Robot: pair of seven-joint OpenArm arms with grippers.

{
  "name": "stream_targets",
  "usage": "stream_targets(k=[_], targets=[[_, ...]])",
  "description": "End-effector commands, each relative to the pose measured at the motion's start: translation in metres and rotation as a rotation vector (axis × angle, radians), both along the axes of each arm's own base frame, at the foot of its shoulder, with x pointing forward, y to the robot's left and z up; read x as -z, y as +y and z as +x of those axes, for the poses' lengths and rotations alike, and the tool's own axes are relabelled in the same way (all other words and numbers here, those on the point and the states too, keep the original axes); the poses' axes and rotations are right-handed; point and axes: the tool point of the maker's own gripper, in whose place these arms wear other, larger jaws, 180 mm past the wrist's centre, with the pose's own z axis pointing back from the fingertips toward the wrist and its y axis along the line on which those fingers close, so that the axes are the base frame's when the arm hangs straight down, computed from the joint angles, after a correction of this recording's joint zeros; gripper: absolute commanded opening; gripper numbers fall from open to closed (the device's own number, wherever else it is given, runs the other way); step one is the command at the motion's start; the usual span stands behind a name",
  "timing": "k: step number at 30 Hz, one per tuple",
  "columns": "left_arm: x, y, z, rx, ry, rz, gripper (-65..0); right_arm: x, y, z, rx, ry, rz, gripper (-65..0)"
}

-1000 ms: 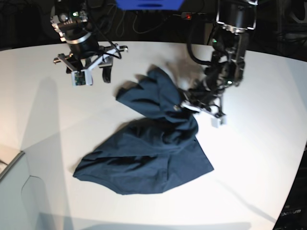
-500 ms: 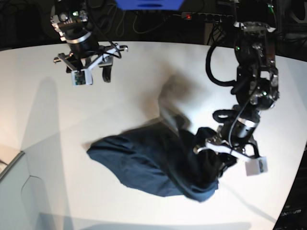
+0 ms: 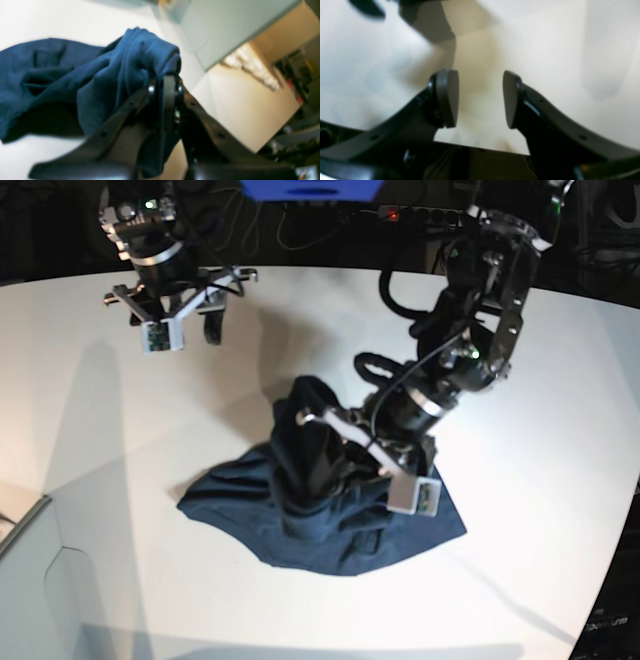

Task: Layout the t-shirt on the table in an organized manner, then fold the t-shirt properly
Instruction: 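Lift the grasped fabric with the left gripper and drop it onto the shirt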

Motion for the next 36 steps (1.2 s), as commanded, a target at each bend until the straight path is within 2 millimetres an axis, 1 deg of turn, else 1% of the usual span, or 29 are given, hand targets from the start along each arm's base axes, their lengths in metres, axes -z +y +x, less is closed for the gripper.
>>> stream_targets(k=[1,3,8,10,12,15,18,20,22,25,26,27,29,31,32,34,36], targets=[[-0.012,0.005,0.002,-0.008,-0.044,-0.013,-64.9,-0.009,0.0,0.004,-0.006,-0.037,0.001,-35.9],[-0.007,0.024,-0.002,-0.031,-0.038,0.023,-64.9,-0.009,0.0,0.004,-0.006,-0.037,0.001,-35.9],[0.016,0.088,-0.011,-0.142,0.014,0.115,-64.9,-0.011,0.0,0.007,-0.005,-0.045,0.002,-35.9],[0.025,0.111,-0.014,-0.186,0.036,0.146,-64.9,-0.011,0.001,0.008,-0.008,-0.048,0.004,-35.9],[0.029,0.131,-0.017,-0.228,0.05,0.168,-64.9,-0.012,0.002,0.009,-0.008,-0.054,0.006,-35.9],[0.033,0.148,-0.02,-0.268,0.062,0.187,-64.9,-0.016,0.003,0.016,-0.007,-0.073,0.008,-35.9],[0.034,0.166,-0.022,-0.313,0.073,0.203,-64.4,-0.018,0.003,0.019,-0.008,-0.08,0.009,-35.9],[0.037,0.178,-0.026,-0.342,0.087,0.207,-62.2,-0.018,0.003,0.019,-0.008,-0.08,0.009,-35.9],[0.041,0.191,-0.034,-0.377,0.106,0.214,-55.5,-0.018,0.003,0.019,-0.008,-0.08,0.009,-35.9],[0.043,0.203,-0.045,-0.408,0.12,0.227,-40.3,-0.02,0.003,0.022,-0.008,-0.088,0.009,-35.9],[0.039,0.207,-0.047,-0.418,0.112,0.231,-36.4,-0.02,0.003,0.022,-0.008,-0.088,0.009,-35.9],[0.034,0.21,-0.049,-0.428,0.102,0.233,-34.6,-0.02,0.004,0.022,-0.01,-0.088,0.01,-35.9],[0.024,0.218,-0.05,-0.453,0.074,0.237,-35.0,-0.02,0.004,0.022,-0.01,-0.089,0.01,-35.9],[0.018,0.227,-0.046,-0.483,0.059,0.235,-35.0,-0.02,0.004,0.022,-0.01,-0.09,0.011,-35.9],[0.016,0.23,-0.041,-0.503,0.049,0.226,-34.9,-0.02,0.004,0.022,-0.01,-0.09,0.011,-35.9],[0.015,0.234,-0.026,-0.534,0.037,0.196,-34.8,-0.02,0.004,0.022,-0.01,-0.09,0.011,-35.9],[0.018,0.236,-0.008,-0.557,0.039,0.162,-34.8,-0.019,0.004,0.022,-0.009,-0.086,0.013,-35.9]])
